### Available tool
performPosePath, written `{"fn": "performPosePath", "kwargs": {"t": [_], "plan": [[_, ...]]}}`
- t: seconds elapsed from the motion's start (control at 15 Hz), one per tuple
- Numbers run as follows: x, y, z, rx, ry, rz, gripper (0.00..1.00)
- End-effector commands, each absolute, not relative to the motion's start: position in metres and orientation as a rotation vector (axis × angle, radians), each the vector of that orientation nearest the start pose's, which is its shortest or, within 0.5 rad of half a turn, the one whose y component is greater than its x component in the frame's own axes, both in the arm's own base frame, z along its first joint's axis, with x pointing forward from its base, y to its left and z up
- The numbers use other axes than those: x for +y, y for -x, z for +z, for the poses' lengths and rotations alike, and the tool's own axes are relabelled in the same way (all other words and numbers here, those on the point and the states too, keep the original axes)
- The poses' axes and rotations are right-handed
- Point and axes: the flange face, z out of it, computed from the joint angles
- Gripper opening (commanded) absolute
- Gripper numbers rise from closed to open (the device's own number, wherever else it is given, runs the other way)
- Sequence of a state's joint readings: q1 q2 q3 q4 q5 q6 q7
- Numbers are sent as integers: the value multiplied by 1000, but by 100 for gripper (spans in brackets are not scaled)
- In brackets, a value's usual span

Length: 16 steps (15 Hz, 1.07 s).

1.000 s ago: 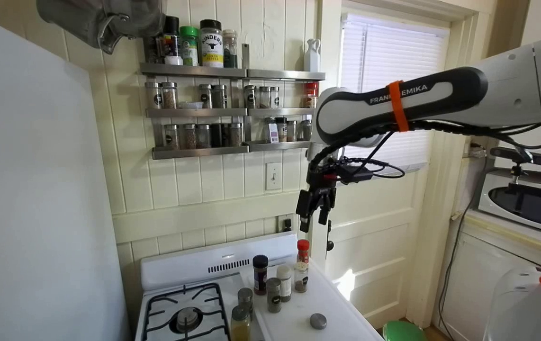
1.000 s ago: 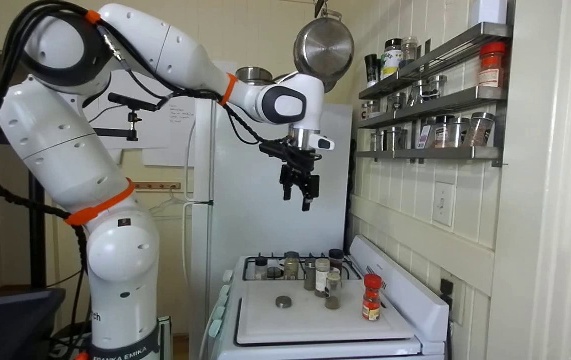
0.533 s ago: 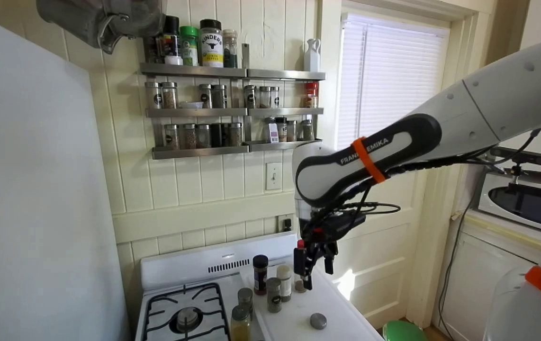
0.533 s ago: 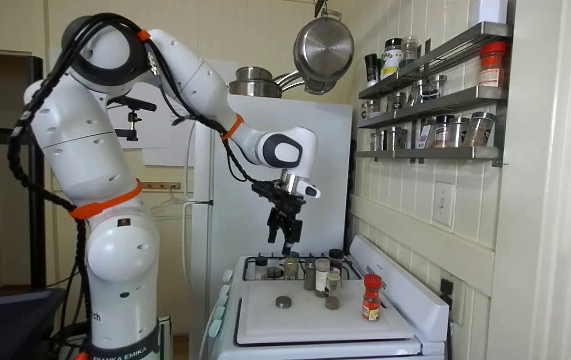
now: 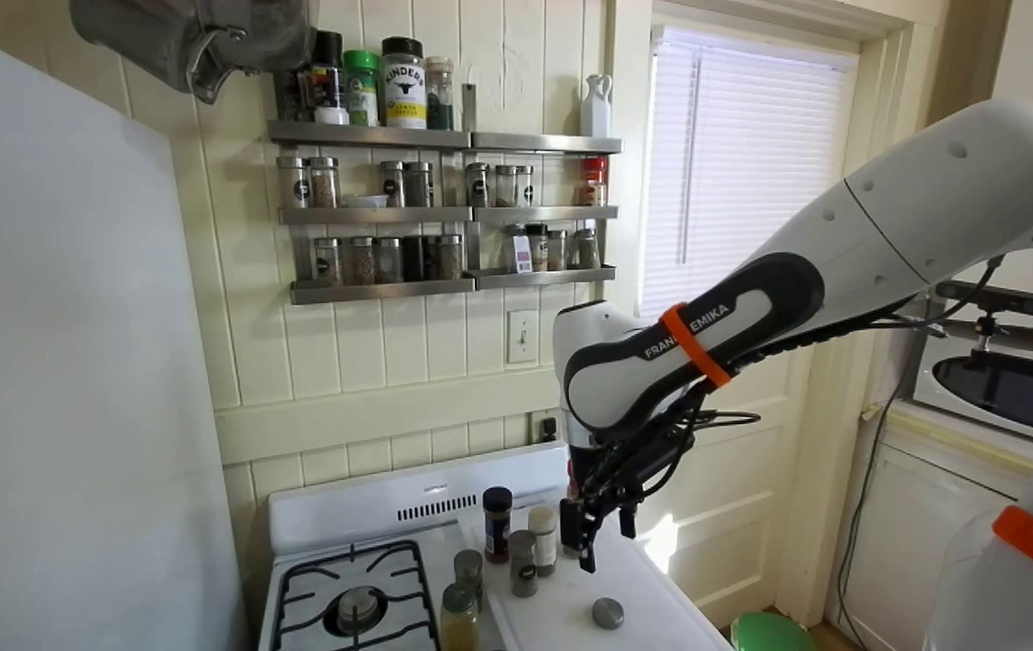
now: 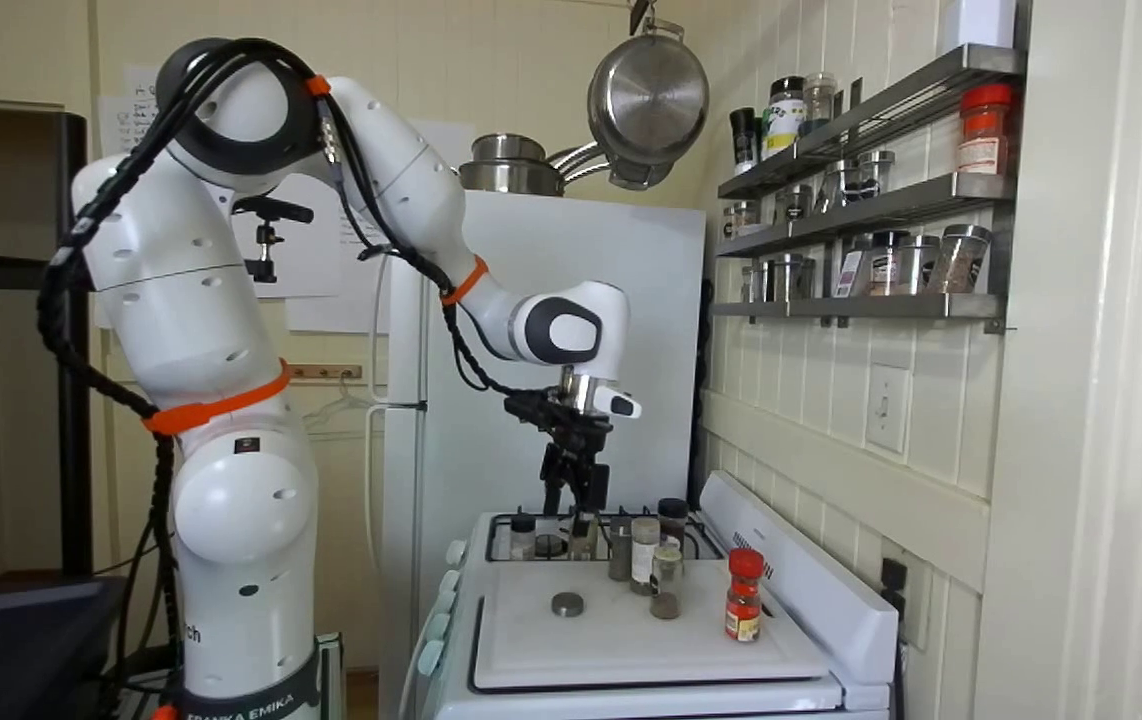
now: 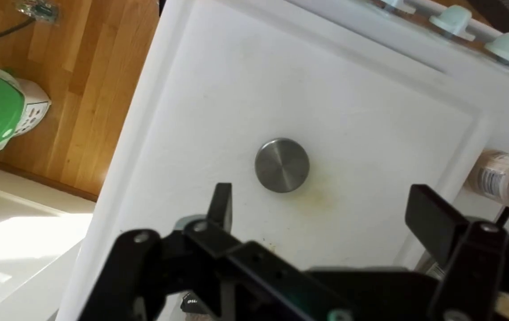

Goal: Put the grey cap on the bottle

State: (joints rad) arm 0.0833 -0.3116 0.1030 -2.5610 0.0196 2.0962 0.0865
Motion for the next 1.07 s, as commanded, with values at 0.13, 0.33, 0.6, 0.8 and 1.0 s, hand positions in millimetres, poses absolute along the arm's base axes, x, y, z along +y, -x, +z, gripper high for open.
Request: {"fn": "performPosePath", "kwargs": {"t": [0.13,0.33,0.6,0.8,1.0], "plan": [[75,-392,339,-122,3179,264,100],[74,-385,309,-116,3174,282,100],[70,-381,281,-95,3204,254,100],[67,-382,269,-80,3235,212,90],[68,-386,263,-80,3242,170,81]]}}
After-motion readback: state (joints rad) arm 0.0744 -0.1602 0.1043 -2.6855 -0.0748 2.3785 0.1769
